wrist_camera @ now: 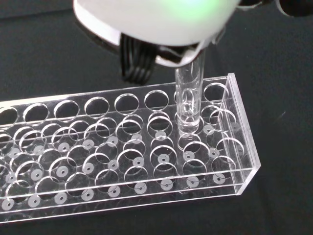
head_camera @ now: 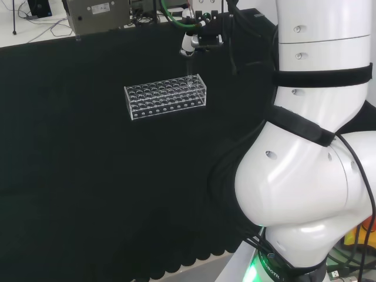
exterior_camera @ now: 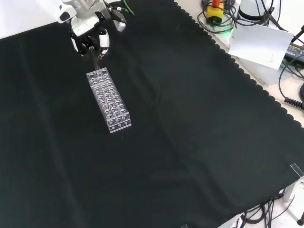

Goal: Put the test tube back in the rack.

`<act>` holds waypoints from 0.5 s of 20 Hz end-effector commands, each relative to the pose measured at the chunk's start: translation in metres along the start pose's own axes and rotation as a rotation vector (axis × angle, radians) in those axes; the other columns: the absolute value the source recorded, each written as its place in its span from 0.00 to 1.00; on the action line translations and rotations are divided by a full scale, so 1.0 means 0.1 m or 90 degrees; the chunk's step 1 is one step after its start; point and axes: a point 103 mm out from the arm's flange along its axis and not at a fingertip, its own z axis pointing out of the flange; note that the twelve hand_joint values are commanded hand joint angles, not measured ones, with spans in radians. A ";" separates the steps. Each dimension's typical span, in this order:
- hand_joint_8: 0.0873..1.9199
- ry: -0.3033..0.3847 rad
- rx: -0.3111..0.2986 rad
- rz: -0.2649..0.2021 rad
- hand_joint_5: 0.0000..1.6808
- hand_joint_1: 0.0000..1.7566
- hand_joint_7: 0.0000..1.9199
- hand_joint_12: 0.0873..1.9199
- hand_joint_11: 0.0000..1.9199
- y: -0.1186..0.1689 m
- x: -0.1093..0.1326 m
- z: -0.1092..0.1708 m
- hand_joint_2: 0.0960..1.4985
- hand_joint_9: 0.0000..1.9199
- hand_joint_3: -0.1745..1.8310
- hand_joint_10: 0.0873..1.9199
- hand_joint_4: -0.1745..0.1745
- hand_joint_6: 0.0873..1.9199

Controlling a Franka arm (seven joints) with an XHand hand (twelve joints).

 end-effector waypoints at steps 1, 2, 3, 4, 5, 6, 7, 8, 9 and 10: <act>0.19 0.002 0.005 -0.001 0.82 0.70 0.93 0.32 0.81 0.01 -0.01 0.03 0.33 0.95 0.47 0.02 0.00 0.25; 0.19 0.003 0.006 -0.001 0.82 0.70 0.93 0.32 0.81 0.02 -0.01 0.04 0.33 0.95 0.47 0.02 0.00 0.25; 0.19 0.003 0.007 -0.002 0.82 0.70 0.93 0.32 0.81 0.02 -0.01 0.04 0.33 0.95 0.47 0.02 0.00 0.25; 0.19 0.003 0.009 -0.002 0.82 0.70 0.93 0.32 0.81 0.02 -0.01 0.05 0.33 0.95 0.47 0.02 0.00 0.25; 0.19 0.004 0.010 -0.001 0.82 0.70 0.93 0.32 0.81 0.02 -0.02 0.05 0.33 0.95 0.47 0.02 0.00 0.24; 0.19 0.002 0.011 0.003 0.82 0.70 0.93 0.32 0.81 0.02 -0.02 0.06 0.33 0.95 0.47 0.02 0.00 0.24; 0.19 -0.001 0.012 0.003 0.82 0.70 0.93 0.32 0.81 0.03 -0.01 0.06 0.33 0.95 0.47 0.02 0.00 0.24; 0.19 0.000 0.013 0.003 0.82 0.70 0.93 0.32 0.81 0.03 -0.02 0.07 0.33 0.95 0.47 0.02 0.00 0.24; 0.19 0.001 0.014 0.002 0.82 0.70 0.93 0.32 0.81 0.03 -0.02 0.08 0.33 0.95 0.47 0.02 0.00 0.24; 0.19 0.002 0.013 0.003 0.82 0.70 0.93 0.32 0.81 0.03 -0.02 0.08 0.33 0.95 0.47 0.02 0.00 0.24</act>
